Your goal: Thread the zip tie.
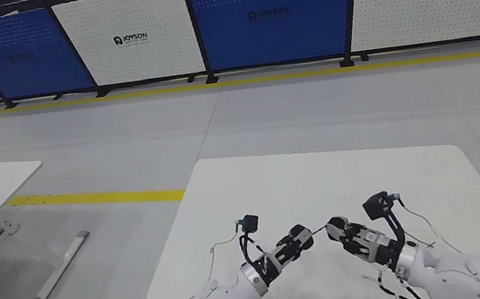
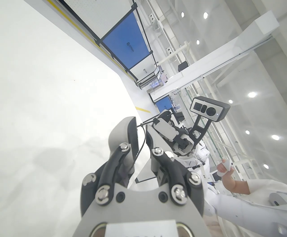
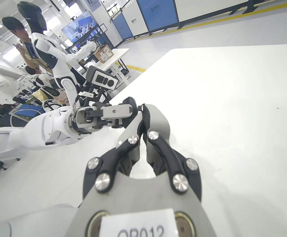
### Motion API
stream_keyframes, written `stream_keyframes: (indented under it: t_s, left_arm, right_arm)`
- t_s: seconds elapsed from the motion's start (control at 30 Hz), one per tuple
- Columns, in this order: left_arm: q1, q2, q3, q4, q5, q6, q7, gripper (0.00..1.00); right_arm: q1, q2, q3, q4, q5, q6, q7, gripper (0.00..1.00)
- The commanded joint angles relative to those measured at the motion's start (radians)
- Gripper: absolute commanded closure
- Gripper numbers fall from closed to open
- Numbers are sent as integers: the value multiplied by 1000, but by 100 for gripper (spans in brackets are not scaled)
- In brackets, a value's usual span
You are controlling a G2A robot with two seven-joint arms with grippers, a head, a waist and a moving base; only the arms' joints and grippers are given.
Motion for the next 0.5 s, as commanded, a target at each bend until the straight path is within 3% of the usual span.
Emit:
stream_keyframes:
  t_s: [0.0,0.47]
  left_arm:
    - [0,0,0,0,1,-1,-2,100]
    - [-1,-1,-1,-4,3,-4,-13,100]
  right_arm:
    - [-1,-1,3,0,0,4,-3,100]
    - [-4,-9,12,-6,-9,11,13,100]
